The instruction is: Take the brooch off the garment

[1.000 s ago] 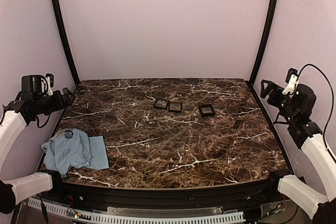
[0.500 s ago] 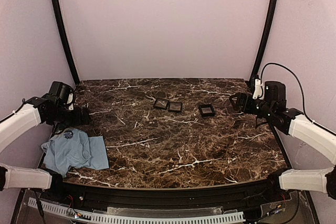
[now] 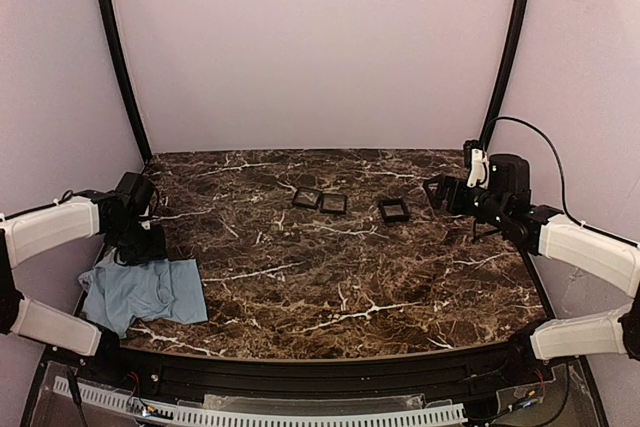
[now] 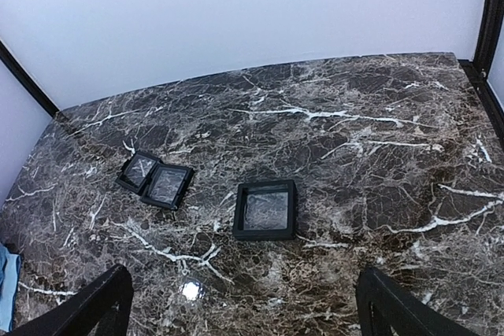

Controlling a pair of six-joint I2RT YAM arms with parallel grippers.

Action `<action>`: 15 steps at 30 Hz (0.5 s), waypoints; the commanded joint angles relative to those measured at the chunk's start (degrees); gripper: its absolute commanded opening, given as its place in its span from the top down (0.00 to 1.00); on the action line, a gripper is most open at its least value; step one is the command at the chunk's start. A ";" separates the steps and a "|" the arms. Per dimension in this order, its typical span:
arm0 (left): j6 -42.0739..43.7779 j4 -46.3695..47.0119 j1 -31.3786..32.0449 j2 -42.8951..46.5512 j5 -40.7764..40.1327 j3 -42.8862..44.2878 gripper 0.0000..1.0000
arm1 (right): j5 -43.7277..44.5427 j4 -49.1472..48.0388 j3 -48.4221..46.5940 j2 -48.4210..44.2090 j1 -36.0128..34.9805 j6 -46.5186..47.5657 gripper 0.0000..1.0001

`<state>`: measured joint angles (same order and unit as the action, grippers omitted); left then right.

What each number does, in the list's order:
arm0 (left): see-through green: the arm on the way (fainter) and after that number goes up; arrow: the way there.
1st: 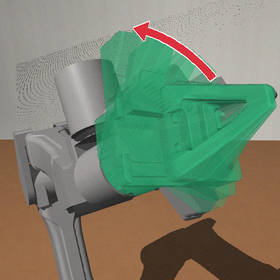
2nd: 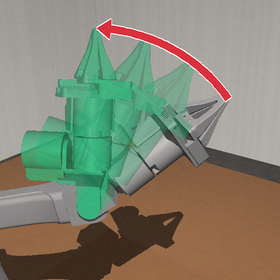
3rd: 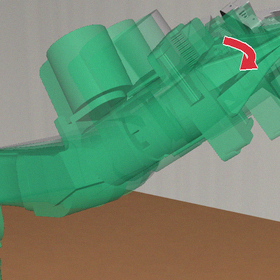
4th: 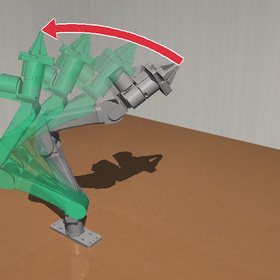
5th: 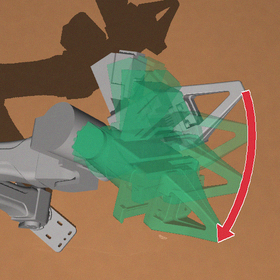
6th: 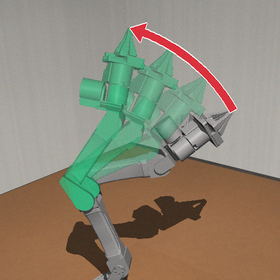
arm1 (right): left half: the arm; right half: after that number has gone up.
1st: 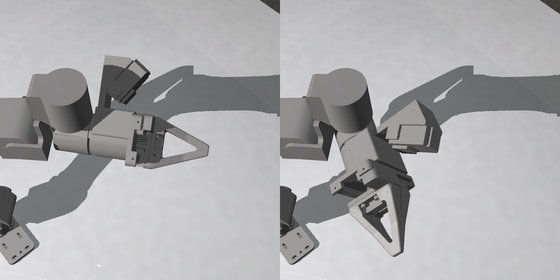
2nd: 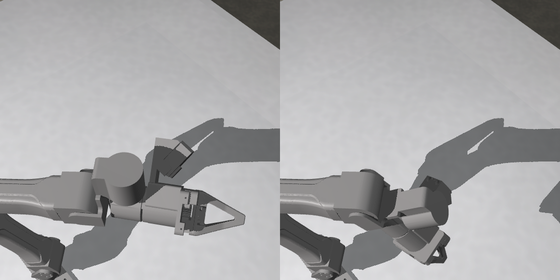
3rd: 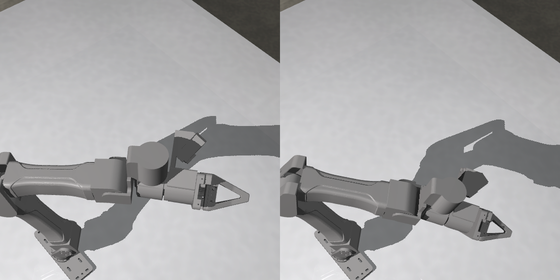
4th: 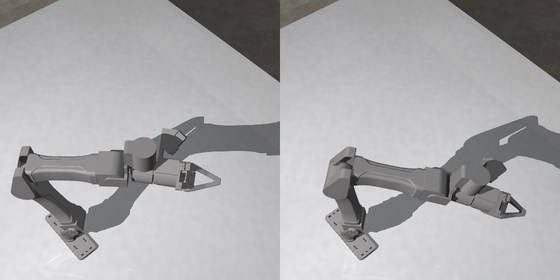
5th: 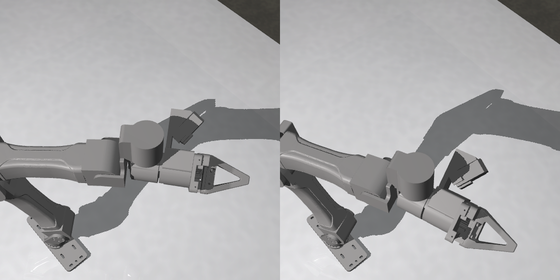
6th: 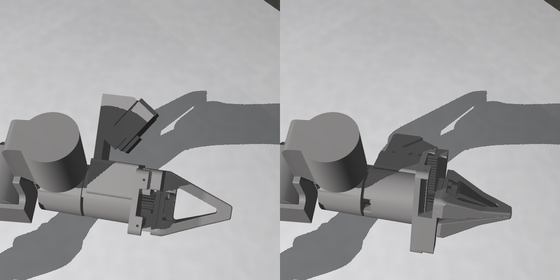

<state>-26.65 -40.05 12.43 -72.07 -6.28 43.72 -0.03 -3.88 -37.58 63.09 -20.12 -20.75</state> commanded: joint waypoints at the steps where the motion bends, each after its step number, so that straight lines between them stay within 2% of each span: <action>1: 0.09 -0.77 0.52 -0.07 -3.31 -0.11 0.58 | 2.29 -3.11 1.53 -0.56 -0.52 -0.78 0.02; 13: 0.27 0.62 0.66 -0.96 -2.27 -0.98 0.84 | 1.82 -4.34 2.31 -0.07 -0.52 -0.37 0.02; 15: 0.35 0.65 0.65 -1.53 -1.93 -0.68 0.92 | 1.52 -4.82 2.42 0.01 -0.53 -0.07 0.02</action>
<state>-26.52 -40.05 12.78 -72.69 -8.93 43.68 1.37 -6.09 -36.10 63.07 -20.16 -21.30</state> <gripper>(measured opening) 0.129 0.980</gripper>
